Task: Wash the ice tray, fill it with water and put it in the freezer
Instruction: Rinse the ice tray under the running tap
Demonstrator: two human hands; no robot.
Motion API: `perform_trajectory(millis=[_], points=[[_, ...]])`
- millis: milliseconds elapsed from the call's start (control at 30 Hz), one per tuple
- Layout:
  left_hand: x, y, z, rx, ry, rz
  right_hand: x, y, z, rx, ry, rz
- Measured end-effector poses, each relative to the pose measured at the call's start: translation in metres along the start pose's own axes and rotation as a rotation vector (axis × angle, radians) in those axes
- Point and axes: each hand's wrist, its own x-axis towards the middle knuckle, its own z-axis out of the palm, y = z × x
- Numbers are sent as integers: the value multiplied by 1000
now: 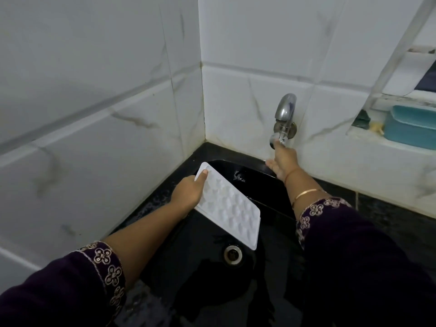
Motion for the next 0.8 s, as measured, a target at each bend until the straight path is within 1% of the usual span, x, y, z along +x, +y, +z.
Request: perform_trajectory(millis=[67, 133, 233, 433, 500, 700, 800], points=[[11, 3, -2, -7, -11, 13, 10, -8, 9, 196, 8, 46], [22, 5, -1, -11, -25, 30, 19, -12, 14, 358, 54, 40], [34, 8, 1, -42, -34, 38, 24, -11, 18, 455, 138, 16], [41, 12, 11, -70, -37, 38, 25, -16, 17, 465, 218, -8], [40, 13, 15, -78, -45, 36, 25, -17, 16, 425, 226, -7], [37, 17, 20, -77, -62, 31, 20, -18, 12, 392, 199, -14], [37, 19, 24, -77, -81, 11, 18, -14, 8, 371, 160, -15]])
